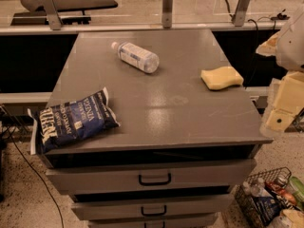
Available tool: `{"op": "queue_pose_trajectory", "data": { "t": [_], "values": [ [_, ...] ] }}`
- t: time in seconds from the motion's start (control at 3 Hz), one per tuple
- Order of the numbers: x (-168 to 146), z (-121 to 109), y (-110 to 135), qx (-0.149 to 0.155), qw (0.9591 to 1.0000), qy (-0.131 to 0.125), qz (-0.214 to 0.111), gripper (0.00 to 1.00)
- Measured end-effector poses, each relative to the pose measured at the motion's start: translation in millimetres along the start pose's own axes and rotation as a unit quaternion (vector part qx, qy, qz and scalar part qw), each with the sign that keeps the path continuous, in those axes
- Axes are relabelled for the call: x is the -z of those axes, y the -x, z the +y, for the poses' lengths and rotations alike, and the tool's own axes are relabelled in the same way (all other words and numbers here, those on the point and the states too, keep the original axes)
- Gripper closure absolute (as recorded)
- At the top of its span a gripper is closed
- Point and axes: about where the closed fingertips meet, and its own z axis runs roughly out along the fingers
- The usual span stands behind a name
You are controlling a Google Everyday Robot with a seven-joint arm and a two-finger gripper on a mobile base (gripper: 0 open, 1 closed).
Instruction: Place blue plastic bottle upright
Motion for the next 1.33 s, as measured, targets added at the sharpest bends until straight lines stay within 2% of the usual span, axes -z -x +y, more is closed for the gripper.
{"op": "queue_pose_trajectory", "data": {
  "t": [0.33, 0.67, 1.0, 1.33],
  "values": [
    [0.0, 0.0, 0.0, 0.000, 1.0000, 0.000, 0.000, 0.00],
    [-19.4, -11.2, 17.6, 0.004, 0.9997, 0.005, -0.022, 0.00],
    [-56.6, -41.3, 59.0, 0.010, 0.9984, 0.004, -0.056, 0.00],
    [-91.4, -80.6, 99.8, 0.013, 0.9967, -0.014, -0.079, 0.00]
  ]
}}
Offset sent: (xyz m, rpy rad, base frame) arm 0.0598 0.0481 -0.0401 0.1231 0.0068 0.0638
